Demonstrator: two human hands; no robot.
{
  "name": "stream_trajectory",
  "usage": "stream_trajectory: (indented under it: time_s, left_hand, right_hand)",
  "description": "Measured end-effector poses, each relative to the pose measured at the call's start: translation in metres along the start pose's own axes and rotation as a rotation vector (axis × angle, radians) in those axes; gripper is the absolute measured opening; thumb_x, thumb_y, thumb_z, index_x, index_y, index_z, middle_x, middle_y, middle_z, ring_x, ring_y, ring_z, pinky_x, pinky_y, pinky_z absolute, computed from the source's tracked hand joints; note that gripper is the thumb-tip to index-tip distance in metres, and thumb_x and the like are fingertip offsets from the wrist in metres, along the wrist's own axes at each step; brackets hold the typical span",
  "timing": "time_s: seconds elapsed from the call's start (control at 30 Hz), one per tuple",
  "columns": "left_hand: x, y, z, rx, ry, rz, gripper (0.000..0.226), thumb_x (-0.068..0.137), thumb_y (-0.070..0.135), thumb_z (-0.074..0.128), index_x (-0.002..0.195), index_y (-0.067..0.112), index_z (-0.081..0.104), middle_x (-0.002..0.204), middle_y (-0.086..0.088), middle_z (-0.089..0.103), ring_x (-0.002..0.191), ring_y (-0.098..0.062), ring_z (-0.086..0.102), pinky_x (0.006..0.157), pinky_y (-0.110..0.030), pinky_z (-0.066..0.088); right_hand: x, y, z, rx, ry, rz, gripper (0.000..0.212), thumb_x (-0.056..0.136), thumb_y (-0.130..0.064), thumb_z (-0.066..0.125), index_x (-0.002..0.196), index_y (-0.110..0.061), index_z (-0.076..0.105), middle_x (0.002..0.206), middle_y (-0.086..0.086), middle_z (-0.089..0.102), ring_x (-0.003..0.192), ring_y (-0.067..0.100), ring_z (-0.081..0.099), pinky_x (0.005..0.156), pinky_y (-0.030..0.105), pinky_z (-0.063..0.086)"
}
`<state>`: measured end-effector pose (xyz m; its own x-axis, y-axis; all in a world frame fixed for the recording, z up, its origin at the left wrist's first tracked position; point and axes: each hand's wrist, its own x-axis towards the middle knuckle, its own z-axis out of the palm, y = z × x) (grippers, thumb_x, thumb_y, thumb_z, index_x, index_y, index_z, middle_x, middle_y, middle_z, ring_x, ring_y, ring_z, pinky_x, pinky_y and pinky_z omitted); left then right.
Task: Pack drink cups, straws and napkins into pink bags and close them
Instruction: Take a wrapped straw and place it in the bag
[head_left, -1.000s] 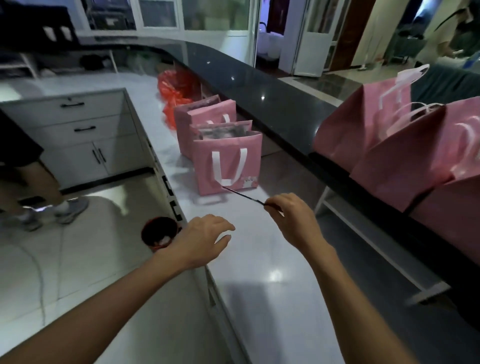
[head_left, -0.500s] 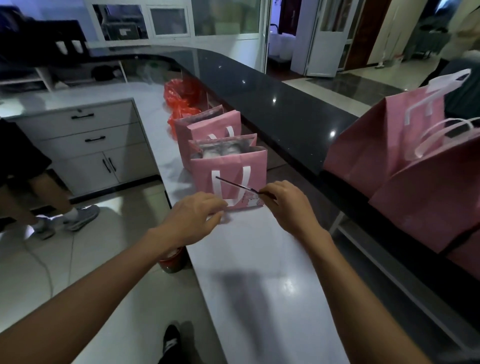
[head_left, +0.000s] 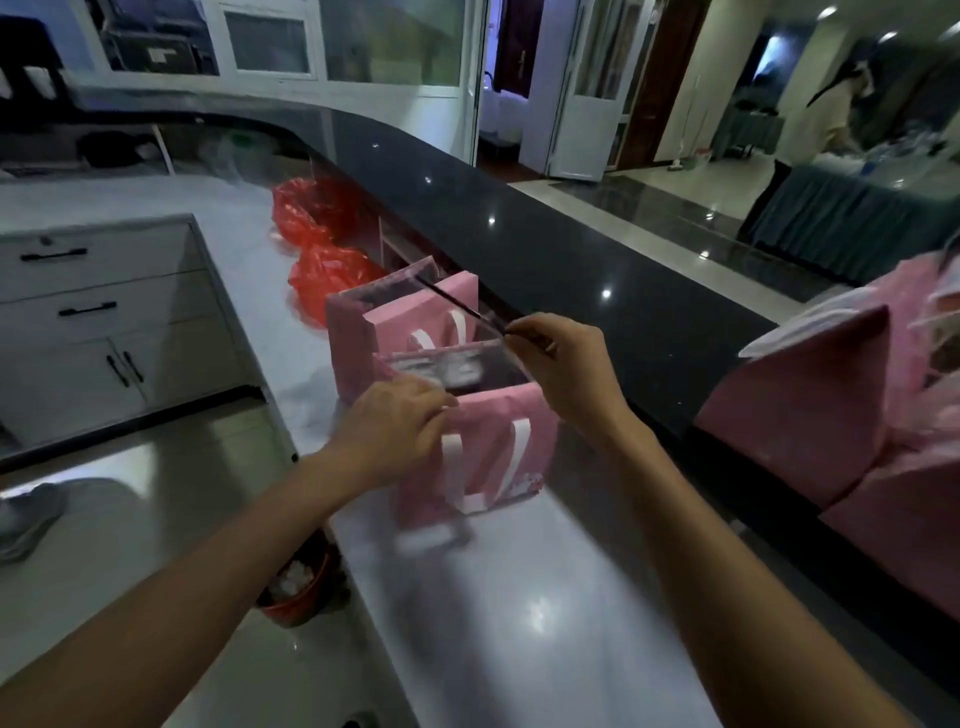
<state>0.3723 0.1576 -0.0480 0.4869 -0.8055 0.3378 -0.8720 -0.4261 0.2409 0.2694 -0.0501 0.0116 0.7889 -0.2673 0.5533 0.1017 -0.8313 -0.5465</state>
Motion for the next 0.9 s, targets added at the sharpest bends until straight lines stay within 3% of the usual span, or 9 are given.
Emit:
stream_trajectory:
  time_s: [0.1,0.23,0.4,0.67,0.9]
  left_hand:
    - [0.023,-0.036,0.008,-0.034,0.003,0.043,0.04,0.09,0.033,0.04,0.106,0.019,0.074,0.109,-0.001,0.074,0.101,-0.027,0.068,0.089,-0.043,0.054]
    - [0.043,-0.07,0.018,-0.069,-0.009,0.084,0.035,0.086,0.028,0.046,0.098,0.018,0.077,0.102,0.001,0.076,0.096,-0.027,0.07,0.086,-0.044,0.055]
    - [0.041,-0.085,0.028,-0.03,-0.089,0.094,0.044,0.084,0.048,0.042,0.103,0.027,0.076,0.107,0.009,0.074,0.104,-0.019,0.068,0.102,-0.041,0.045]
    - [0.037,-0.092,0.033,-0.022,-0.005,0.088,0.05,0.084,0.064,0.04,0.083,0.028,0.075,0.087,0.014,0.072,0.098,-0.009,0.064,0.112,-0.045,0.025]
    - [0.03,-0.089,0.033,-0.028,0.053,0.113,0.055,0.081,0.067,0.045,0.065,0.023,0.072,0.072,0.009,0.069,0.089,-0.014,0.064,0.114,-0.051,0.02]
  right_hand:
    - [0.032,-0.006,0.02,0.046,0.022,0.021,0.016,0.092,-0.011,0.07,0.108,-0.009,0.075,0.095,-0.006,0.071,0.085,0.002,0.068,0.08,0.018,0.056]
    - [0.062,-0.011,0.049,0.07,0.027,0.057,0.015,0.092,-0.01,0.071,0.106,-0.007,0.075,0.091,-0.009,0.07,0.086,-0.002,0.068,0.08,0.015,0.053]
    - [0.093,-0.019,0.069,0.083,0.085,0.07,0.018,0.092,-0.016,0.07,0.109,-0.01,0.074,0.092,-0.01,0.071,0.088,0.001,0.069,0.08,0.017,0.055]
    - [0.075,0.01,0.099,0.052,-0.064,0.222,0.011,0.09,-0.009,0.073,0.101,-0.009,0.077,0.086,-0.008,0.073,0.083,0.004,0.07,0.076,0.018,0.055]
    - [0.044,0.032,0.085,-0.057,-0.235,0.257,0.011,0.083,-0.008,0.079,0.094,-0.011,0.08,0.086,-0.014,0.073,0.081,0.001,0.07,0.076,0.019,0.055]
